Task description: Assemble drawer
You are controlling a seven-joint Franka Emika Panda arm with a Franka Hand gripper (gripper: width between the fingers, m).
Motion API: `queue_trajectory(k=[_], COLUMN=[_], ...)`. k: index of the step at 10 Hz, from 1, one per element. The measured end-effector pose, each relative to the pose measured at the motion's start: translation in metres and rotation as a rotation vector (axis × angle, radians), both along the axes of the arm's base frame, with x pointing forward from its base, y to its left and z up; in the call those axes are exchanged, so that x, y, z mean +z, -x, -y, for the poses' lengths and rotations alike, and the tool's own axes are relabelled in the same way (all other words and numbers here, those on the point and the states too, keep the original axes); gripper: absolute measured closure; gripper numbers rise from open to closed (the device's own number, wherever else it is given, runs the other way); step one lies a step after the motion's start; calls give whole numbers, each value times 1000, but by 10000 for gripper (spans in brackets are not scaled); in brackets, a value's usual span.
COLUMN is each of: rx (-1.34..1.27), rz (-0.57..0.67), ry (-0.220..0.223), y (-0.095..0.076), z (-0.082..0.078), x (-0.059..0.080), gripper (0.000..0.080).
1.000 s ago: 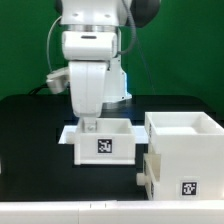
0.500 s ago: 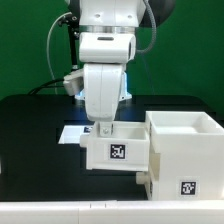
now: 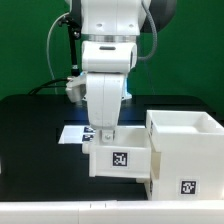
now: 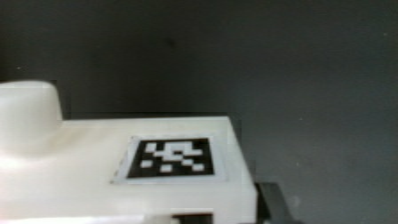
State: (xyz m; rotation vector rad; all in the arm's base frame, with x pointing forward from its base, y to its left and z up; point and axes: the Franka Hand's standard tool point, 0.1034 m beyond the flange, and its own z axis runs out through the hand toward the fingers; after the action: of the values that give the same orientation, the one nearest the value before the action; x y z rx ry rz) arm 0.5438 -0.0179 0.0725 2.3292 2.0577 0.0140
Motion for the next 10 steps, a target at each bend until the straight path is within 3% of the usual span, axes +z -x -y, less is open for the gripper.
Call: queue_trajectory(k=[6,10], rx=[39,159], rz=[3,23], ry=[-5,-5], y=[2,1], z=[-21,-13], x=[-3,-4], gripper=[760,760])
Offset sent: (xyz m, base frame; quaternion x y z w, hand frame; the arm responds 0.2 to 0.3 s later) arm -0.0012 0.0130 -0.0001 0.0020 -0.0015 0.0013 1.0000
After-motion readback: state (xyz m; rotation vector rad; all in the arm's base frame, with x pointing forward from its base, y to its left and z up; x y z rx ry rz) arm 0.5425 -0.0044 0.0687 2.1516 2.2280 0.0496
